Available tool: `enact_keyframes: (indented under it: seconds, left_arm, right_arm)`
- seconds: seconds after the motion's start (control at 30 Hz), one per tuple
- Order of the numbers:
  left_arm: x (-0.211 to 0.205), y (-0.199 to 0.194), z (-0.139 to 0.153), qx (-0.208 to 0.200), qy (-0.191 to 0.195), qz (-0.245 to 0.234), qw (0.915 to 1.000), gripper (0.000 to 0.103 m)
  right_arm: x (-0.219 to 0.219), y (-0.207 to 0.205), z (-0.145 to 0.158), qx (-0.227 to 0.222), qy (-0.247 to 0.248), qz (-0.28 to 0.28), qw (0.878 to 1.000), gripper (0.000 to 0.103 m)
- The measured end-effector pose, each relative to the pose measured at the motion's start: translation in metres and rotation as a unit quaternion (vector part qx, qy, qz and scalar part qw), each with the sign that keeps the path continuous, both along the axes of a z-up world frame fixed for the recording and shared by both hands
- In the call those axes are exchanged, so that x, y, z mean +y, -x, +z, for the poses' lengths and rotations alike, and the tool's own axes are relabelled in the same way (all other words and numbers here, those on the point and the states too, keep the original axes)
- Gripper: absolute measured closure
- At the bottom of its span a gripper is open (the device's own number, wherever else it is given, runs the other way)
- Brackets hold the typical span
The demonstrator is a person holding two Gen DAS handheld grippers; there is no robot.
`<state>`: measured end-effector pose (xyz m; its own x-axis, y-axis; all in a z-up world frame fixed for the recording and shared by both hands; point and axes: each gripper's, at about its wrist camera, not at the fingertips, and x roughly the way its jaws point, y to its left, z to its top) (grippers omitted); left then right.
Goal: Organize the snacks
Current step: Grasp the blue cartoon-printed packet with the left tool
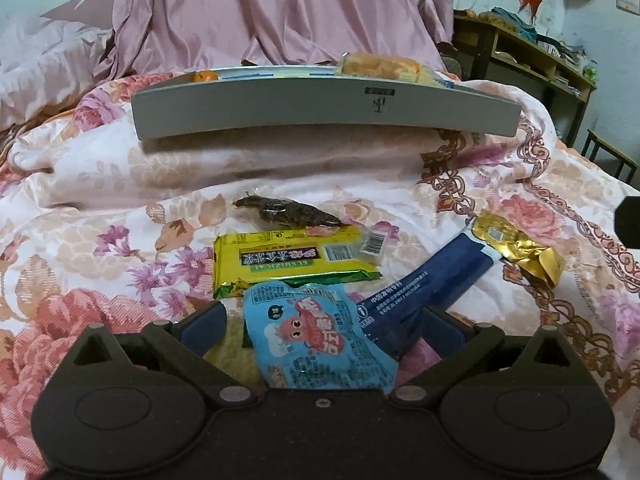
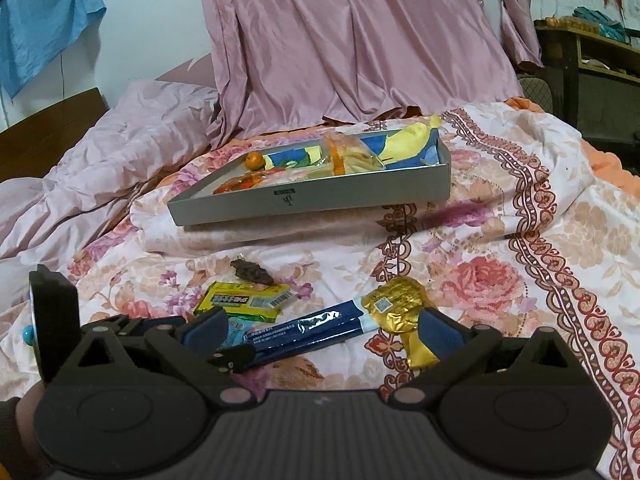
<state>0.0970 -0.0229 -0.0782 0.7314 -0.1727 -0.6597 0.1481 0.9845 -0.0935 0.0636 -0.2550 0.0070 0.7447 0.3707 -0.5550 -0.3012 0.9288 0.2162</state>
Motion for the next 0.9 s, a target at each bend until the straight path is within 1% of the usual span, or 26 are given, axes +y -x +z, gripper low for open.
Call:
enact_keyframes:
  seconds: [0.23,0.3,0.33,0.37,0.4,0.43,0.47,0.5,0.67,0.77,0.9]
  left_arm:
    - [-0.005,-0.006,-0.007,0.0,-0.013,-0.013,0.9998,0.002]
    - [-0.004,-0.002,-0.008,-0.01,-0.011,-0.018,0.9997,0.007]
    - [-0.003,0.001,-0.008,-0.014,-0.011,-0.017,0.9997,0.012]
    - [-0.002,0.003,-0.008,-0.018,-0.011,-0.013,0.9997,0.022]
    - [0.0,0.004,-0.008,-0.02,-0.011,-0.011,0.9997,0.028]
    - [0.004,0.004,-0.007,-0.017,0.001,-0.016,0.9997,0.034]
    - [0.007,0.003,-0.007,-0.01,0.015,-0.018,0.9997,0.047]
    - [0.009,0.003,-0.007,-0.005,0.022,-0.021,0.9995,0.047]
    - [0.009,0.009,-0.005,-0.005,0.031,-0.029,0.9991,0.057]
    - [0.009,0.017,-0.002,-0.011,0.035,-0.034,0.9987,0.06]
    - [0.017,0.027,0.007,-0.021,0.05,-0.027,0.9981,0.062]
  right_arm:
    - [0.001,0.0,-0.002,0.001,-0.002,0.001,1.0,0.0]
    - [0.001,0.001,-0.001,0.001,-0.004,0.001,1.0,0.0]
    - [0.0,0.001,-0.001,0.0,-0.005,0.001,1.0,0.0]
    - [0.0,0.002,-0.001,-0.001,-0.005,0.001,1.0,0.0]
    - [0.0,0.002,-0.001,0.0,-0.005,0.001,1.0,0.0]
    - [0.0,0.002,-0.001,0.0,-0.005,0.001,1.0,0.0]
    - [0.001,0.002,-0.001,0.001,-0.006,0.001,1.0,0.0]
    - [0.001,0.002,-0.001,0.001,-0.006,0.002,1.0,0.0]
    - [0.001,0.004,0.0,0.0,-0.007,0.001,1.0,0.0]
    - [0.001,0.003,0.0,0.001,-0.006,-0.001,1.0,0.0]
    - [0.0,0.002,-0.003,0.003,-0.003,-0.001,1.0,0.0]
